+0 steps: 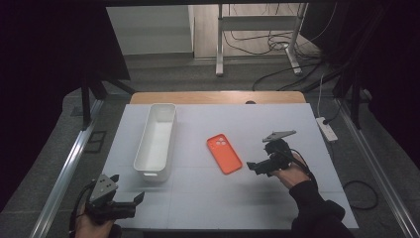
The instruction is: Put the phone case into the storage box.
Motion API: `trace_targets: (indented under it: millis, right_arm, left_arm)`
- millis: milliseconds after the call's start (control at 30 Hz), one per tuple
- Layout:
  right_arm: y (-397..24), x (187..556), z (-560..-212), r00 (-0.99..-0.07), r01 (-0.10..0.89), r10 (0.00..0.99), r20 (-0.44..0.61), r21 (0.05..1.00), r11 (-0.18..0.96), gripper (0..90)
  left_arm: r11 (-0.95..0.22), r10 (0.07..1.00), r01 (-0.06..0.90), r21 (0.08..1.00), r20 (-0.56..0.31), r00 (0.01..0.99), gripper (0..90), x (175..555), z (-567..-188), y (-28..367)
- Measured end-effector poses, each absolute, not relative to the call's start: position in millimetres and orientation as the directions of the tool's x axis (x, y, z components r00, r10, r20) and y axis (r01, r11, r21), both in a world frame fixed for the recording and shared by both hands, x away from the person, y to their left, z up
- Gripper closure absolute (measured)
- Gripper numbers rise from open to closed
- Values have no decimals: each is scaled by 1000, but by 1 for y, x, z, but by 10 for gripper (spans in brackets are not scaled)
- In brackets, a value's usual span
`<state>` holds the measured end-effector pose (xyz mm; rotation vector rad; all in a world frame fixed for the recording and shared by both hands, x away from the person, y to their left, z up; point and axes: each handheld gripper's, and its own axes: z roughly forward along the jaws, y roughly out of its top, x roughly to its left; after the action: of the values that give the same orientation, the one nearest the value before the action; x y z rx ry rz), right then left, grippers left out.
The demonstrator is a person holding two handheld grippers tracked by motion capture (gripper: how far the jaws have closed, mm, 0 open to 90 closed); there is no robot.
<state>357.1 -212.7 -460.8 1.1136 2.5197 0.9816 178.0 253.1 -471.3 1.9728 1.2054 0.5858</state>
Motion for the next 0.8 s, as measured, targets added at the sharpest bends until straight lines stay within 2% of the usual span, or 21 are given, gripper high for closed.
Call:
trace_targets:
  millis: [800]
  right_arm:
    - [-194, 383, -470, -702, 599, 708, 78, 604, 526, 0]
  left_arm:
    - [-288, 890, 555, 780, 5, 455, 18, 178, -471, 253]
